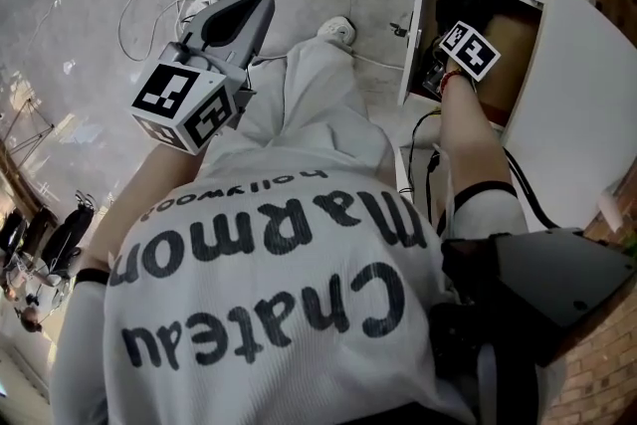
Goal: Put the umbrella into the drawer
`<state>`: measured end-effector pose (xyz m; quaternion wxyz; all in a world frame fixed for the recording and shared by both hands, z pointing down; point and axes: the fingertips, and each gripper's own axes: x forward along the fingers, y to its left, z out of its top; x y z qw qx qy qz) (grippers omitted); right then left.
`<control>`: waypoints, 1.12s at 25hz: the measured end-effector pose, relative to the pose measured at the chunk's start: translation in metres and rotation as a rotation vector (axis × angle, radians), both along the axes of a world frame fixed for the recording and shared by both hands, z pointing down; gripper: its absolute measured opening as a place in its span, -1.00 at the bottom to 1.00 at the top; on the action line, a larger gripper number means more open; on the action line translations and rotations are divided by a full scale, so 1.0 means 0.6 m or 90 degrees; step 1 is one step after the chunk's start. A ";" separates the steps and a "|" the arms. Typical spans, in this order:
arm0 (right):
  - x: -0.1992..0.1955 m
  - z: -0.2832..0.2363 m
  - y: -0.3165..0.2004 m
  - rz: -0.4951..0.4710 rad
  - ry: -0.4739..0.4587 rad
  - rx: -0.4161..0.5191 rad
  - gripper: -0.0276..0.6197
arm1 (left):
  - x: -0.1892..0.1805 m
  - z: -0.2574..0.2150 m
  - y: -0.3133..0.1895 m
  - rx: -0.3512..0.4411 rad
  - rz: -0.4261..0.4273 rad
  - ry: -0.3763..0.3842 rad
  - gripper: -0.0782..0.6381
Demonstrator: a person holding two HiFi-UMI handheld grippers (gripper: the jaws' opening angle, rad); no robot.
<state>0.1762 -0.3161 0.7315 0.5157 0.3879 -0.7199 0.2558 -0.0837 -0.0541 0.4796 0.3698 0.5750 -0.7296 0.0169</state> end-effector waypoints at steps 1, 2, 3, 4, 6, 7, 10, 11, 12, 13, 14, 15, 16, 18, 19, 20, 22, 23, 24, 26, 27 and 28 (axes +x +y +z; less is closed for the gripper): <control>-0.002 -0.002 0.001 0.003 -0.002 -0.003 0.16 | -0.002 -0.005 0.004 0.002 -0.003 -0.005 -0.73; -0.005 -0.003 0.001 0.004 -0.005 -0.005 0.16 | -0.004 -0.010 0.007 0.004 -0.007 -0.009 -0.74; -0.006 -0.005 0.002 0.005 -0.008 -0.007 0.17 | -0.005 -0.014 0.010 0.006 -0.009 -0.011 -0.73; -0.007 -0.009 0.004 0.006 -0.011 -0.008 0.16 | -0.005 -0.017 0.013 0.008 -0.011 -0.012 -0.73; -0.010 -0.019 0.008 0.006 -0.020 -0.009 0.16 | -0.004 -0.026 0.017 0.017 -0.013 -0.014 -0.74; -0.013 -0.025 0.011 0.003 -0.028 -0.009 0.16 | -0.003 -0.031 0.019 0.024 -0.013 -0.016 -0.74; -0.024 -0.047 0.017 -0.009 -0.063 -0.004 0.16 | 0.005 -0.043 0.026 0.045 -0.016 -0.026 -0.74; -0.026 -0.056 0.019 -0.013 -0.074 -0.002 0.16 | 0.010 -0.047 0.029 0.050 -0.016 -0.028 -0.73; -0.025 -0.066 0.023 -0.015 -0.083 -0.001 0.16 | 0.014 -0.052 0.033 0.055 -0.015 -0.030 -0.73; -0.024 -0.078 0.029 -0.013 -0.093 0.000 0.16 | 0.018 -0.058 0.040 0.059 -0.013 -0.032 -0.73; -0.022 -0.091 0.035 -0.007 -0.106 0.002 0.16 | 0.021 -0.066 0.048 0.063 -0.010 -0.034 -0.73; -0.022 -0.107 0.040 0.004 -0.123 0.006 0.16 | 0.022 -0.075 0.057 0.068 -0.008 -0.038 -0.74; -0.025 -0.125 0.045 0.016 -0.143 0.009 0.16 | 0.022 -0.085 0.066 0.073 -0.006 -0.044 -0.74; -0.037 -0.162 0.058 0.028 -0.185 0.014 0.16 | 0.019 -0.108 0.084 0.084 -0.002 -0.059 -0.73; -0.043 -0.182 0.066 0.029 -0.205 0.016 0.16 | 0.017 -0.120 0.092 0.091 -0.001 -0.068 -0.74; -0.051 -0.203 0.074 0.031 -0.228 0.018 0.16 | 0.015 -0.133 0.099 0.099 0.000 -0.076 -0.74; -0.068 -0.252 0.084 0.045 -0.280 0.032 0.16 | 0.005 -0.162 0.108 0.119 -0.001 -0.097 -0.73; -0.077 -0.279 0.085 0.058 -0.309 0.044 0.16 | -0.001 -0.177 0.111 0.132 -0.001 -0.108 -0.73; -0.085 -0.308 0.086 0.072 -0.341 0.056 0.16 | -0.008 -0.192 0.113 0.144 -0.001 -0.119 -0.74; -0.097 -0.372 0.094 0.092 -0.400 0.078 0.15 | -0.015 -0.220 0.125 0.166 -0.002 -0.131 -0.73; -0.099 -0.406 0.102 0.092 -0.425 0.089 0.15 | -0.015 -0.232 0.134 0.174 -0.004 -0.130 -0.74; -0.101 -0.441 0.110 0.087 -0.448 0.101 0.15 | -0.012 -0.243 0.143 0.181 -0.005 -0.127 -0.73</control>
